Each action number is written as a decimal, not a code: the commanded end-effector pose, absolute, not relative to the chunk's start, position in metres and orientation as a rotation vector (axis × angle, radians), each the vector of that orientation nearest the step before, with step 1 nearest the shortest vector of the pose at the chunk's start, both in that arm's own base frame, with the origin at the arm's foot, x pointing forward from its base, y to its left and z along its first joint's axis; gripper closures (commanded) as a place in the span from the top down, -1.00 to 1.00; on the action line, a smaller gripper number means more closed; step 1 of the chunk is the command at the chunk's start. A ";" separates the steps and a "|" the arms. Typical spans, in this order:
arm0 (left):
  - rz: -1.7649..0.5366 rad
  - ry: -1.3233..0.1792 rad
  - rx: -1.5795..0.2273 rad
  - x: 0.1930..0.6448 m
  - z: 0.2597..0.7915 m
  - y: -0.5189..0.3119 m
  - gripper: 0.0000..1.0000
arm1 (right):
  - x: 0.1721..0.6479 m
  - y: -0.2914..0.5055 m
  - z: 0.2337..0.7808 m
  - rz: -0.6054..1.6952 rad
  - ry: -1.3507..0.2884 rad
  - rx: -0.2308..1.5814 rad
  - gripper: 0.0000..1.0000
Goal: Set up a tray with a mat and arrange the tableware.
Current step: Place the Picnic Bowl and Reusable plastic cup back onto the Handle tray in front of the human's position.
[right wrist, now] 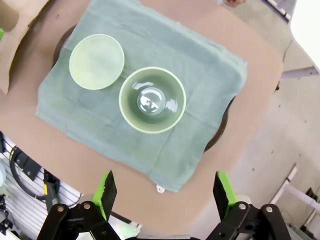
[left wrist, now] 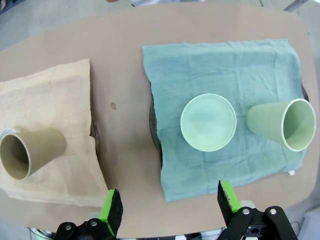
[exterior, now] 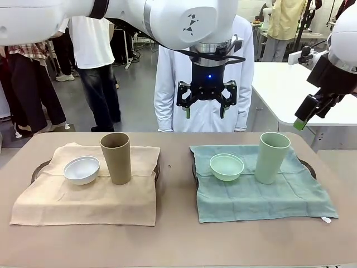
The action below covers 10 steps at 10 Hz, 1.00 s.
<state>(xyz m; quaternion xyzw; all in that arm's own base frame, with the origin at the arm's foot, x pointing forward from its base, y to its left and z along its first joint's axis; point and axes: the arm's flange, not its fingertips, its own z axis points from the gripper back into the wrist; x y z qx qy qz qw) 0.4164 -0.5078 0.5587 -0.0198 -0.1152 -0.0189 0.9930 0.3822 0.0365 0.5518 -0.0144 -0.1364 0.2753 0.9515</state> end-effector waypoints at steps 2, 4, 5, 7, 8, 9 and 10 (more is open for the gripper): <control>-0.046 -0.236 -0.041 0.417 0.560 -0.507 1.00 | 0.383 0.036 0.547 0.566 -0.293 -0.035 1.00; -0.046 -0.236 -0.041 0.417 0.560 -0.507 1.00 | 0.383 0.036 0.547 0.566 -0.293 -0.035 1.00; -0.046 -0.236 -0.041 0.417 0.560 -0.507 1.00 | 0.382 0.036 0.552 0.559 -0.277 -0.029 1.00; -0.038 -0.231 -0.040 0.416 0.559 -0.508 1.00 | 0.370 0.046 0.548 0.581 -0.244 -0.018 1.00; -0.033 -0.200 -0.111 0.417 0.560 -0.481 1.00 | 0.373 0.037 0.542 0.537 -0.194 0.019 1.00; -0.018 -0.192 -0.160 0.413 0.566 -0.452 1.00 | 0.373 0.024 0.541 0.489 -0.144 0.072 1.00; -0.026 -0.182 -0.204 0.409 0.572 -0.425 1.00 | 0.373 0.010 0.544 0.389 -0.115 0.085 1.00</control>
